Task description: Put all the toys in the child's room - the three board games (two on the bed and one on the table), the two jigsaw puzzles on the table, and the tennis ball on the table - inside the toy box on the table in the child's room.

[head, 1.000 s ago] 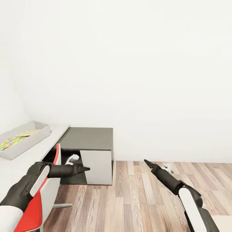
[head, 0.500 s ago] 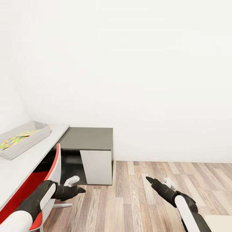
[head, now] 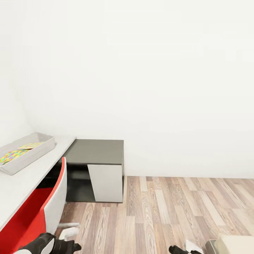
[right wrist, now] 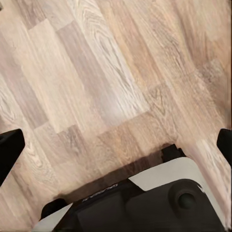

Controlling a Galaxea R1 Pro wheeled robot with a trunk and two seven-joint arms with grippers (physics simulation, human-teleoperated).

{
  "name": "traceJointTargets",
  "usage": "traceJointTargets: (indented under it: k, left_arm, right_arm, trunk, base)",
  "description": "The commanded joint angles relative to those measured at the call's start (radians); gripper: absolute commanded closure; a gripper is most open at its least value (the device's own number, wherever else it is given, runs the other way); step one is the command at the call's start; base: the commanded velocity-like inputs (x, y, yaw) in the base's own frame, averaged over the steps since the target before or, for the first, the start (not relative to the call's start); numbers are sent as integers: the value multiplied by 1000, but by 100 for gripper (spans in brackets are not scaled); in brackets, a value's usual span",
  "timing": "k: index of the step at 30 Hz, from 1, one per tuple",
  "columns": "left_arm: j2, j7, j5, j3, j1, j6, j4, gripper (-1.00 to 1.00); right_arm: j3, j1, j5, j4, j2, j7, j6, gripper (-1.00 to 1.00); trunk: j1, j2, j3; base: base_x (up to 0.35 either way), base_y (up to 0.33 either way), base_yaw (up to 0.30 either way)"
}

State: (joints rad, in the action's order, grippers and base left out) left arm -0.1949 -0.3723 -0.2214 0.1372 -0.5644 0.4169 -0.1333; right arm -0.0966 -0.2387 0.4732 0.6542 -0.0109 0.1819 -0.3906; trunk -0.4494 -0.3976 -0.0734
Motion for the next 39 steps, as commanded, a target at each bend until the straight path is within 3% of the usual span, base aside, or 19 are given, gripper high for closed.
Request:
traceJointTargets:
  k: [1,3,6,11,14,23,28,33,39]
  left_arm:
    - [6,27,-3,9,3,-39,36,-100]
    - [12,77,6,10,13,-99,74,-100]
    - [16,169,18,12,79,-191,109,-100]
    - [22,224,24,14,174,-282,119,-100]
    - [23,234,24,15,212,-310,120,-100]
    - [22,241,25,16,309,-346,121,-100]
    - [23,270,22,15,387,-482,125,-100]
    - [28,282,20,15,426,-521,141,-100]
    - [33,285,20,11,434,-528,142,-100]
  right_arm:
    - [1,-1,-5,-59,0,7,31,-100]
    - [2,-1,-32,-149,0,8,87,-100]
    - [1,-1,-101,-314,0,9,219,-100]
    - [-1,-1,-191,-514,-1,10,375,-100]
    - [-1,1,-214,-600,-7,10,456,-100]
    - [-2,128,-228,-643,-14,10,583,-100]
    - [0,189,-259,-646,-14,9,713,-100]
    - [-1,207,-292,-646,-10,8,741,-100]
    - [1,210,-299,-645,-2,9,736,-100]
  trunk:
    - [-1,-2,-2]
    - [-1,-2,-2]
    - [-1,-2,-2]
    - [-1,-2,-2]
    - [-1,-2,-2]
    - [-1,-2,-2]
    - [-1,-2,-2]
    - [-1,-2,-2]
    - [-1,-2,-2]
  base:
    - [0,0,0]
    - [0,0,0]
    - [0,0,0]
    - [0,0,0]
    - [0,0,0]
    - [0,0,0]
    - [0,0,0]
    - [0,0,0]
    - [0,0,0]
